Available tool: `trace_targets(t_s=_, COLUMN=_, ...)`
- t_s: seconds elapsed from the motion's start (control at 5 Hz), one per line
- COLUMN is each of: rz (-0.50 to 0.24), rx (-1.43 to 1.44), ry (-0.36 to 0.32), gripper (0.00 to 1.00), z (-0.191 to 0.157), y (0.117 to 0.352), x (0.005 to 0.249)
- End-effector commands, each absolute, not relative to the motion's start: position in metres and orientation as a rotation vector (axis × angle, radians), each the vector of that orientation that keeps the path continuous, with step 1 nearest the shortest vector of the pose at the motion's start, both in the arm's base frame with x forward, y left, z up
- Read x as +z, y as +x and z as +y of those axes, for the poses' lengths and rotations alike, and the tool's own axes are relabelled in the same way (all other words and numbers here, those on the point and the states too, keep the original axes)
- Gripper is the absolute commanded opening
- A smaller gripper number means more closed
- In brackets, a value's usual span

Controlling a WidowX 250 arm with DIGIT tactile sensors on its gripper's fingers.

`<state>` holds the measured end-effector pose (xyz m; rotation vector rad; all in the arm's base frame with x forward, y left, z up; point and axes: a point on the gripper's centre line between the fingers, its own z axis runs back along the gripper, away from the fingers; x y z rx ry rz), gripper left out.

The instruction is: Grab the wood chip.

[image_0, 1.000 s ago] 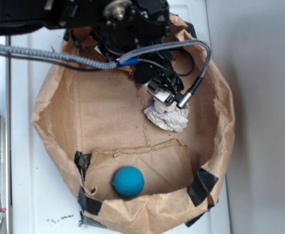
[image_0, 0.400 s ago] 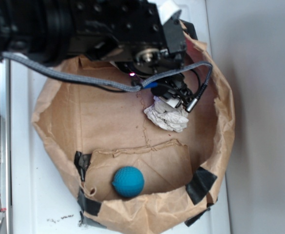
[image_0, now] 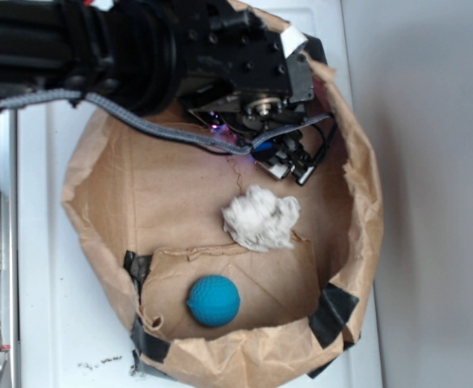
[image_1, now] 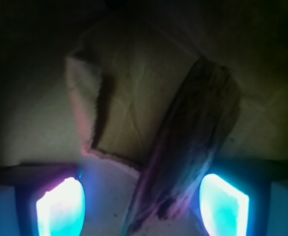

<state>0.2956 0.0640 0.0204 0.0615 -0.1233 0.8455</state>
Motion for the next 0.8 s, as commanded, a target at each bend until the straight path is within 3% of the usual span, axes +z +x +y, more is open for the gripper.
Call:
trace_targets(t_s=0.0, rz=-0.229, rx=0.817, ry=0.015, gripper=1.00, z=0.064, y=0.292, x=0.057)
trace_targets(t_s=0.2, rz=-0.257, rx=0.897, ry=-0.106, gripper=1.00, z=0.067, y=0.282, x=0.097)
trace_targets(t_s=0.4, rz=-0.239, rx=0.934, ry=-0.144, gripper=1.00, z=0.077, y=0.285, x=0.107)
trace_targets(t_s=0.6, rz=-0.236, rx=0.966, ry=-0.095, gripper=1.00, z=0.081, y=0.295, x=0.092)
